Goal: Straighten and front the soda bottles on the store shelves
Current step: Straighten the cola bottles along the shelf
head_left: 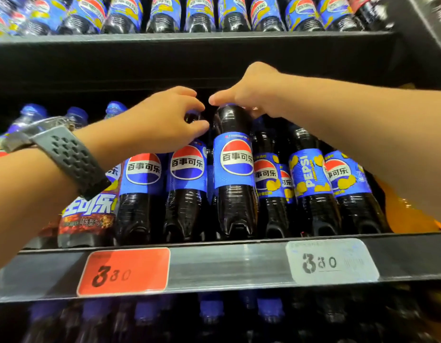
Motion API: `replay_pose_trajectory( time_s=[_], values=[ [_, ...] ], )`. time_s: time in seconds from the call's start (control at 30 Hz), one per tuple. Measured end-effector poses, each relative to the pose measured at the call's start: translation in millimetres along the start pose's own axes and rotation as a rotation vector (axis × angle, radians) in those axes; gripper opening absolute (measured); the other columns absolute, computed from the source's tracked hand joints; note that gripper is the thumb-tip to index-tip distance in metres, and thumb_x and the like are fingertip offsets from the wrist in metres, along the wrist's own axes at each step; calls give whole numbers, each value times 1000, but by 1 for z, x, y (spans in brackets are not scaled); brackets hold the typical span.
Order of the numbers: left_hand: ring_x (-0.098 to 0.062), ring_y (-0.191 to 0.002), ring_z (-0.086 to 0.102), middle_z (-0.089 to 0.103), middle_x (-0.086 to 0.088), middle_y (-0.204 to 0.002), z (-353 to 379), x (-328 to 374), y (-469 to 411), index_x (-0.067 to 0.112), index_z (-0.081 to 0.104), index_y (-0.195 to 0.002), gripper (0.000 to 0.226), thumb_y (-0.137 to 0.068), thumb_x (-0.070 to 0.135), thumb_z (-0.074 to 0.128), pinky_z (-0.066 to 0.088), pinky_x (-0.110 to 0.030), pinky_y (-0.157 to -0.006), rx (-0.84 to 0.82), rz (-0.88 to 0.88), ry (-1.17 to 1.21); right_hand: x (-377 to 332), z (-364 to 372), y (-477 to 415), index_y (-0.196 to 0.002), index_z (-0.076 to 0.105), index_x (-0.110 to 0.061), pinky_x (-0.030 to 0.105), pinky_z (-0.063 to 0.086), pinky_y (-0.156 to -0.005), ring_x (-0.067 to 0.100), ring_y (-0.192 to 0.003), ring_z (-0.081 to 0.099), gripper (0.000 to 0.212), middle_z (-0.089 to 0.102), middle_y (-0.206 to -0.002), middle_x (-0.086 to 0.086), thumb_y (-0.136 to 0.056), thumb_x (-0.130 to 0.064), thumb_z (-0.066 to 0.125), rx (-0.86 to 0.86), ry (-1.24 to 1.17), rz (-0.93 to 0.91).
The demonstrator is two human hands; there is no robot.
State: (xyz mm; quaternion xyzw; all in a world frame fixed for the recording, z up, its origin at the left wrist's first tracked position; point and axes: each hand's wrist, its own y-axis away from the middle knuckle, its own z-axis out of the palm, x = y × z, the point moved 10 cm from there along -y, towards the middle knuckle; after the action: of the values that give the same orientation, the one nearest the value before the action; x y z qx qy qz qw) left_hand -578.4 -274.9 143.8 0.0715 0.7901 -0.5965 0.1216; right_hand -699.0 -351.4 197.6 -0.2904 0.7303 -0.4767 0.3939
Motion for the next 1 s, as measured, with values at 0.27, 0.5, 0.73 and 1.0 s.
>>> replay_pose_trajectory(
  time_s=[0.27, 0.5, 0.73, 1.0],
  values=[
    [-19, -100, 61, 67, 5, -106, -5, 47, 10, 32, 59, -119, 68, -65, 74, 65, 48, -43, -89, -27, 121, 74, -7, -2, 2, -61, 54, -13, 15, 33, -31, 15, -43, 58, 49, 59, -57, 1, -64, -55, 78, 104, 111, -60],
    [-22, -112, 56, 64, 0, -118, 1, 41, 13, 25, 52, -130, 76, -67, 65, 69, 43, -46, -97, -29, 100, 60, 5, 16, 1, -69, 57, -11, 13, 39, -37, 11, -38, 42, 35, 51, -54, 1, -83, -42, 66, -168, -140, -24],
    [-16, -112, 56, 62, 5, -123, 7, 37, 9, 27, 54, -129, 84, -60, 74, 64, 45, -34, -93, -141, 32, 38, 32, -23, -4, -82, 59, -11, 15, 37, -40, 7, -38, 40, 18, 65, -75, 6, -89, -27, 59, -195, -85, -25],
    [-35, -121, 50, 59, -13, -130, 9, 81, -57, 16, 56, -130, 47, -91, 42, 51, 41, -41, -101, -5, 82, -112, 72, -58, -6, -101, 69, -6, 25, 48, -60, 30, -73, 68, 32, 70, -83, 15, -88, -29, 52, -70, 600, -120]
  ],
)
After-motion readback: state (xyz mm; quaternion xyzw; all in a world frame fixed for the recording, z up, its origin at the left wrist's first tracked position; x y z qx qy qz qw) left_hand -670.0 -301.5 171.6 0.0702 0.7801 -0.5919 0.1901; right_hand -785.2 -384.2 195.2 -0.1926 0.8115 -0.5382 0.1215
